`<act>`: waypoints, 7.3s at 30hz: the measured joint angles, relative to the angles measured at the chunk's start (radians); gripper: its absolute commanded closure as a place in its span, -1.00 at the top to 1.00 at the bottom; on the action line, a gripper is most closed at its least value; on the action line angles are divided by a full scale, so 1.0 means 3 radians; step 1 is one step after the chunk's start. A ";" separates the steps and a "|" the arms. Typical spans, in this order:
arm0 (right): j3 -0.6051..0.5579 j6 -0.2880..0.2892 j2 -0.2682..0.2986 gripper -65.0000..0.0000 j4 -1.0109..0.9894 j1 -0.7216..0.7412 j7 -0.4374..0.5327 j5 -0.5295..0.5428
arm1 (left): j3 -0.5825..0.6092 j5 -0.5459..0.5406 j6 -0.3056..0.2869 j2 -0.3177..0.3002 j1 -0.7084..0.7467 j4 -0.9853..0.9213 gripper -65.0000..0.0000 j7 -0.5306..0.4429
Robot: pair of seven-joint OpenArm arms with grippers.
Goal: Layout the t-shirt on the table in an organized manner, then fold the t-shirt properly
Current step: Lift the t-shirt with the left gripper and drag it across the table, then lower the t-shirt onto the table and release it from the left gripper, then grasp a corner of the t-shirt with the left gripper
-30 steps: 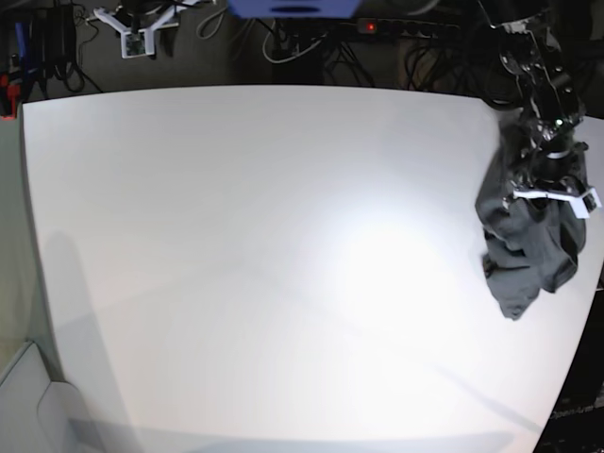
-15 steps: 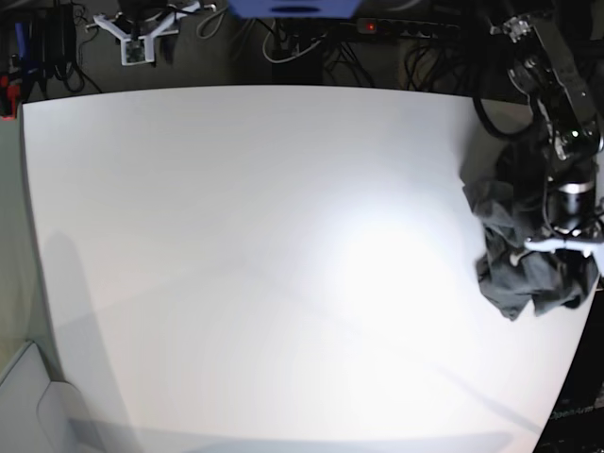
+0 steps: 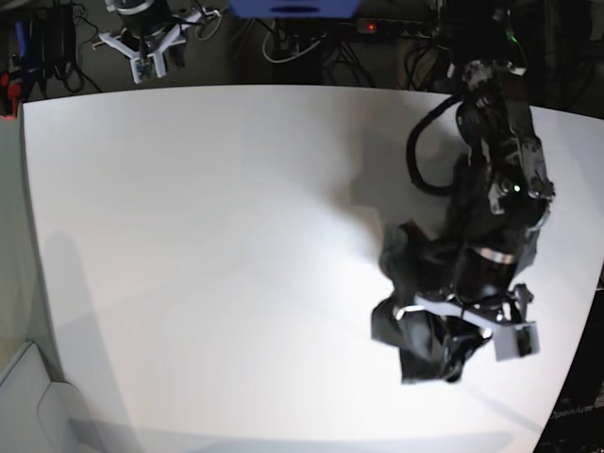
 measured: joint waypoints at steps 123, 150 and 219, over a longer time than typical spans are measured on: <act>-0.0135 0.0014 -0.0100 -0.55 -0.0020 0.0221 -0.0188 -0.0001 | -0.0294 -0.0080 -0.0032 -0.0198 0.0422 -0.1976 1.00 -0.0037; -0.0126 0.0014 -0.0102 -0.55 -0.0020 0.0229 -0.0187 0.0000 | -0.0294 -0.0028 -0.0184 -0.0135 0.0304 -0.2219 0.96 -0.0225; -0.0135 0.0018 -0.0095 -0.55 -0.0022 0.0298 -0.0182 0.0000 | -0.2038 -0.0092 -0.0196 -0.0395 0.1302 0.0005 0.34 0.1915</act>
